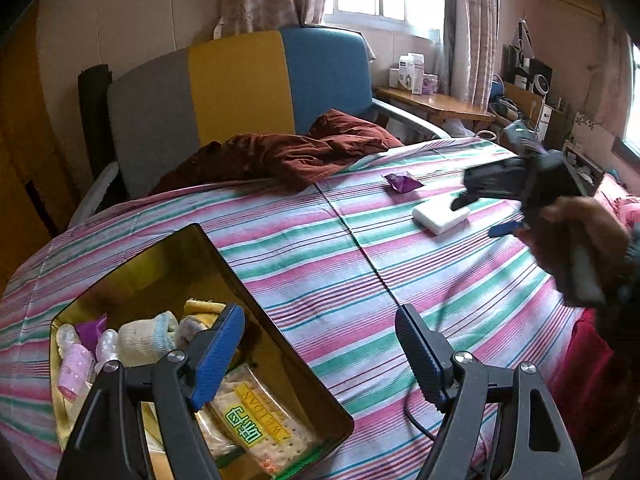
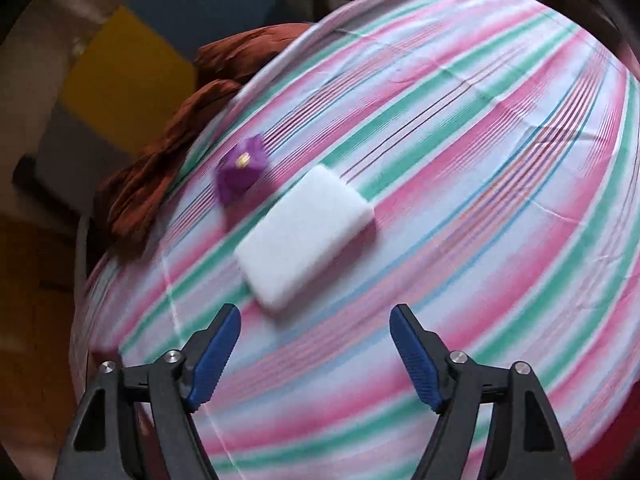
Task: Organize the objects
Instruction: 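Move both grippers back toward the white sponge and purple packet, then grasp the white sponge with the right gripper while the left grasps the purple candy packet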
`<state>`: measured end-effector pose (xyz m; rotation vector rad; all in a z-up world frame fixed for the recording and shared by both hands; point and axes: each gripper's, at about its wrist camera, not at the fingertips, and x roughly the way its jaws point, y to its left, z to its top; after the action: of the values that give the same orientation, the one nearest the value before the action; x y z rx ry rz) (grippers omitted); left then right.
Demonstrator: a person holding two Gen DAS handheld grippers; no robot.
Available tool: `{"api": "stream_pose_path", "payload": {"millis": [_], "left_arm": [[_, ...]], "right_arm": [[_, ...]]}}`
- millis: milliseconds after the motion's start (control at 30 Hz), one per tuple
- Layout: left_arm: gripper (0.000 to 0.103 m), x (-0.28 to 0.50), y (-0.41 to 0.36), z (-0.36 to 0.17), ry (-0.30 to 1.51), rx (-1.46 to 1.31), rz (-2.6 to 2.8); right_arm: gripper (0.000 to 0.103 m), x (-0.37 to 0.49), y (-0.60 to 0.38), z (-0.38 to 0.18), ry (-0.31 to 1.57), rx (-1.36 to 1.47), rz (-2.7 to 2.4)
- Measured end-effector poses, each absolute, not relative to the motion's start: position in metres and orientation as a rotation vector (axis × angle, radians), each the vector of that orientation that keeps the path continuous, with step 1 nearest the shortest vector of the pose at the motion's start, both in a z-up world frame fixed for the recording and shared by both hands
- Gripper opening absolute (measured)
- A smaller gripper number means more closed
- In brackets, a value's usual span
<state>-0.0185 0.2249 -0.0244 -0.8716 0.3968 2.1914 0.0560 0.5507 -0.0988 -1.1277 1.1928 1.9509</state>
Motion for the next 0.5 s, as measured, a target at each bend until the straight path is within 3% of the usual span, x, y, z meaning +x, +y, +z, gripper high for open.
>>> {"api": "stream_pose_path", "payload": {"millis": [133, 200, 333, 500], "left_arm": [[0.079, -0.025, 0.224, -0.026, 0.374, -0.893, 2.188], [0.079, -0.028, 0.223, -0.026, 0.363, -0.902, 2.189], [0.079, -0.034, 0.224, -0.029, 0.350, -0.915, 2.181], [0.079, -0.040, 0.225, -0.031, 0.337, -0.930, 2.173]], "right_arm": [[0.079, 0.033, 0.564, -0.114, 1.259, -1.087, 1.866], [0.087, 0.023, 0.568, -0.118, 1.258, -1.057, 1.836], [0.088, -0.001, 0.570, -0.116, 1.185, -1.053, 1.814], [0.086, -0.026, 0.559, -0.118, 0.963, -1.195, 1.834]]}}
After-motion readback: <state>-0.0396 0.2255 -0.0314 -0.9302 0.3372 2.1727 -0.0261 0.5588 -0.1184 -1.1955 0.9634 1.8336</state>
